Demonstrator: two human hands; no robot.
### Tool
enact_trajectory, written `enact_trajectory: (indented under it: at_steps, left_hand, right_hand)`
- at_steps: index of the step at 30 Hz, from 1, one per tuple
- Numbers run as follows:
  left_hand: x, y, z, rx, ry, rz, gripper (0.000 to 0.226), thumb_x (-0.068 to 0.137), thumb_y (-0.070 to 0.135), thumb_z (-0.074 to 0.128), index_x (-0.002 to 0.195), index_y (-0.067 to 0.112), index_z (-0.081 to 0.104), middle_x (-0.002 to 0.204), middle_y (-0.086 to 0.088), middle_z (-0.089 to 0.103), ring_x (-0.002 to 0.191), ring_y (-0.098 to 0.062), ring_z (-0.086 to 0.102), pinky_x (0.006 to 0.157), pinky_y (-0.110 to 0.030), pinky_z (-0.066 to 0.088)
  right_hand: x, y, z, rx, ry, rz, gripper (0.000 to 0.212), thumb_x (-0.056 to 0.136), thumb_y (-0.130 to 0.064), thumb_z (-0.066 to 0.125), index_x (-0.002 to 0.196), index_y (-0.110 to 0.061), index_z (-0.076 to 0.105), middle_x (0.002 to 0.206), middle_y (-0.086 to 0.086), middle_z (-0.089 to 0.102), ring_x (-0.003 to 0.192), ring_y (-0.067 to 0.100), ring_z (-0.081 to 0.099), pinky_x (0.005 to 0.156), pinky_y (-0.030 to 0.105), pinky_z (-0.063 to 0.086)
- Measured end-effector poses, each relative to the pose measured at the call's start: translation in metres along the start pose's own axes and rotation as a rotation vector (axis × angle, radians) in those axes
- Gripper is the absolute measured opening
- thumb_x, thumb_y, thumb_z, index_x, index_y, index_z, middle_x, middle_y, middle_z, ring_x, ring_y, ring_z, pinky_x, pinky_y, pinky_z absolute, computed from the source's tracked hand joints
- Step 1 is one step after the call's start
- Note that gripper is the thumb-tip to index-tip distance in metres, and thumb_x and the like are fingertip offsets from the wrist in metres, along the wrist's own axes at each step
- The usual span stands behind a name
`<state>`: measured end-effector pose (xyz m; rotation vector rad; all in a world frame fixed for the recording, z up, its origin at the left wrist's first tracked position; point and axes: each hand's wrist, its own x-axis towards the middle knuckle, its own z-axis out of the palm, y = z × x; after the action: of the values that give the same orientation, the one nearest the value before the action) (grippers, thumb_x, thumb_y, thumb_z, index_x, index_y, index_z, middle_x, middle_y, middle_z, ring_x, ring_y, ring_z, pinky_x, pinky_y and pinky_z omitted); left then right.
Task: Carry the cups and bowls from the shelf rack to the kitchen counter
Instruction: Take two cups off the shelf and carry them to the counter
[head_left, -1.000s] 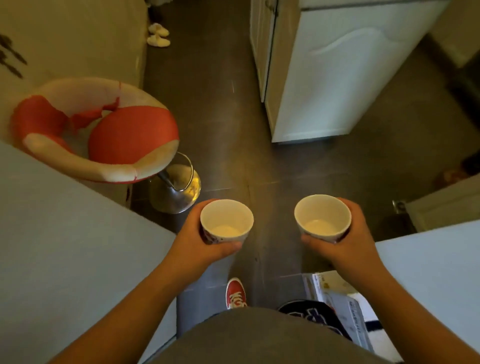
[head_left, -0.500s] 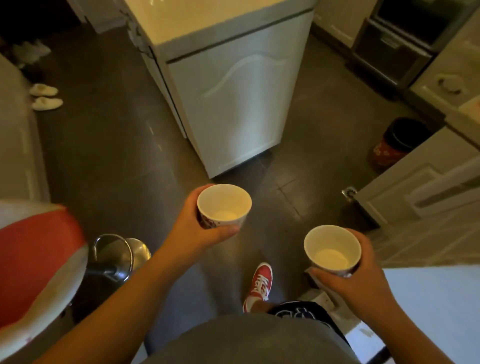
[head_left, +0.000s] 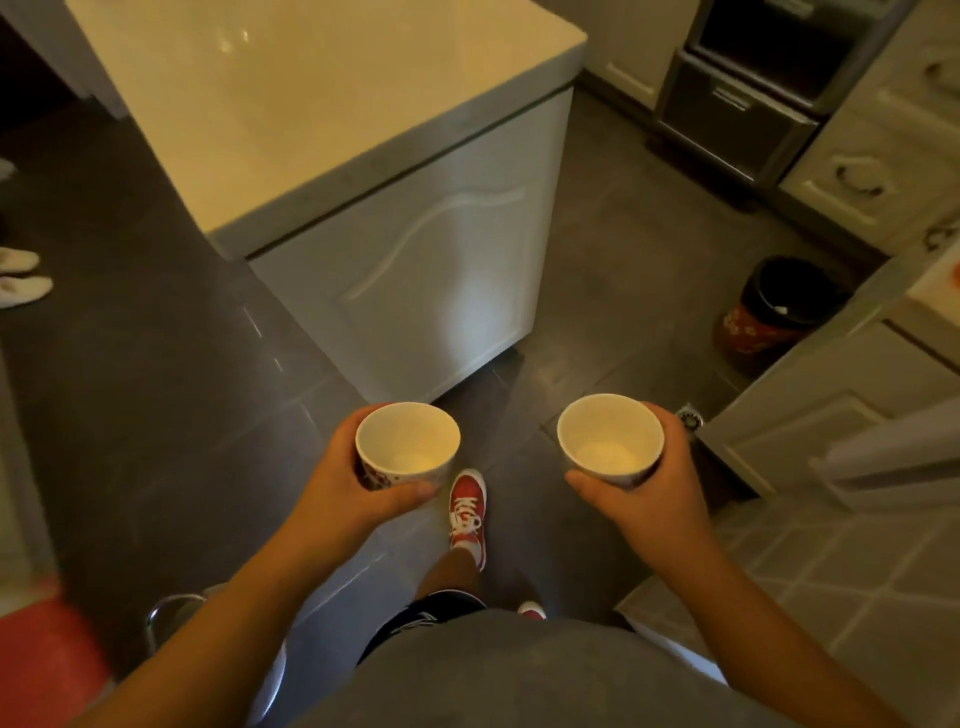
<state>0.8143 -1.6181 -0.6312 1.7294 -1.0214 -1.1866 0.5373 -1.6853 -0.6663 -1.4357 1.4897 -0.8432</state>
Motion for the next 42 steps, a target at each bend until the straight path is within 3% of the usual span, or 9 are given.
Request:
enact_trajectory:
  at_steps: [3, 9, 12, 15, 18, 23, 30, 37, 42]
  left_hand:
    - [0.061, 0.012, -0.008, -0.01, -0.06, 0.027, 0.083, 0.055, 0.034, 0.081, 0.128, 0.039, 0.042, 0.123, 0.012, 0.055, 0.11, -0.013, 0.058, 0.078, -0.02, 0.054]
    - [0.179, 0.055, 0.004, 0.003, -0.26, 0.103, 0.078, 0.056, 0.027, 0.086, 0.12, 0.042, 0.046, 0.111, 0.024, 0.064, 0.105, 0.004, 0.06, 0.077, -0.01, 0.052]
    - [0.23, 0.083, 0.03, 0.059, -0.358, 0.164, 0.078, 0.06, 0.019, 0.088, 0.121, 0.043, 0.045, 0.111, 0.027, 0.062, 0.105, 0.008, 0.058, 0.076, -0.006, 0.048]
    - [0.274, 0.11, 0.07, 0.091, -0.449, 0.209, 0.081, 0.06, 0.021, 0.088, 0.123, 0.044, 0.044, 0.113, 0.031, 0.06, 0.107, 0.008, 0.057, 0.076, -0.004, 0.048]
    - [0.317, 0.138, 0.12, 0.092, -0.502, 0.23, 0.085, 0.055, 0.029, 0.087, 0.129, 0.036, 0.044, 0.119, 0.019, 0.059, 0.107, 0.006, 0.058, 0.077, -0.007, 0.05]
    - [0.379, 0.183, 0.21, 0.096, -0.565, 0.289, 0.08, 0.065, 0.01, 0.087, 0.129, 0.03, 0.044, 0.122, 0.013, 0.058, 0.107, 0.006, 0.059, 0.078, -0.006, 0.049]
    - [0.44, 0.236, 0.292, 0.088, -0.536, 0.25, 0.079, 0.059, 0.027, 0.084, 0.126, 0.038, 0.043, 0.122, 0.014, 0.057, 0.107, 0.005, 0.058, 0.076, -0.009, 0.051]
    - [0.489, 0.257, 0.297, 0.119, -0.398, 0.19, 0.078, 0.057, 0.038, 0.081, 0.124, 0.044, 0.043, 0.115, 0.028, 0.055, 0.108, 0.004, 0.056, 0.074, -0.01, 0.051]
    - [0.562, 0.268, 0.289, 0.109, -0.26, 0.143, 0.082, 0.058, 0.038, 0.081, 0.129, 0.041, 0.04, 0.12, 0.026, 0.051, 0.11, 0.001, 0.054, 0.082, -0.018, 0.052]
  right_hand:
    - [0.05, -0.01, 0.009, -0.012, 0.032, 0.009, 0.086, 0.053, -0.032, 0.09, 0.114, -0.058, 0.035, 0.104, -0.056, 0.04, 0.101, -0.033, 0.04, 0.065, -0.005, 0.038]
    - [0.115, -0.023, -0.009, -0.004, 0.15, 0.113, 0.092, 0.054, -0.023, 0.091, 0.125, -0.042, 0.036, 0.113, -0.027, 0.049, 0.102, -0.003, 0.052, 0.085, 0.014, 0.04]
    - [0.132, -0.024, -0.031, 0.009, 0.24, 0.181, 0.094, 0.057, -0.018, 0.091, 0.132, -0.034, 0.037, 0.118, -0.014, 0.05, 0.11, 0.008, 0.049, 0.09, 0.026, 0.043]
    - [0.144, -0.016, -0.059, 0.019, 0.338, 0.229, 0.094, 0.058, -0.015, 0.09, 0.134, -0.032, 0.037, 0.121, -0.012, 0.049, 0.109, 0.008, 0.05, 0.09, 0.029, 0.045]
    - [0.159, -0.001, -0.09, 0.005, 0.429, 0.284, 0.094, 0.056, -0.012, 0.091, 0.134, -0.024, 0.04, 0.121, -0.006, 0.051, 0.11, 0.014, 0.051, 0.089, 0.033, 0.046]
    - [0.201, 0.027, -0.147, 0.017, 0.501, 0.306, 0.091, 0.053, -0.008, 0.092, 0.127, -0.029, 0.042, 0.117, -0.007, 0.054, 0.11, 0.017, 0.052, 0.088, 0.033, 0.046]
    - [0.302, 0.041, -0.225, 0.051, 0.458, 0.301, 0.09, 0.052, -0.019, 0.093, 0.118, -0.047, 0.039, 0.114, -0.018, 0.055, 0.106, 0.007, 0.054, 0.09, 0.035, 0.047]
    - [0.436, 0.028, -0.254, 0.017, 0.313, 0.194, 0.094, 0.053, -0.027, 0.092, 0.129, -0.038, 0.038, 0.116, -0.027, 0.05, 0.108, 0.002, 0.052, 0.087, 0.024, 0.046]
    - [0.561, 0.012, -0.243, 0.043, 0.23, 0.154, 0.092, 0.053, -0.03, 0.091, 0.118, -0.058, 0.033, 0.11, -0.039, 0.044, 0.105, -0.013, 0.048, 0.082, 0.016, 0.041]
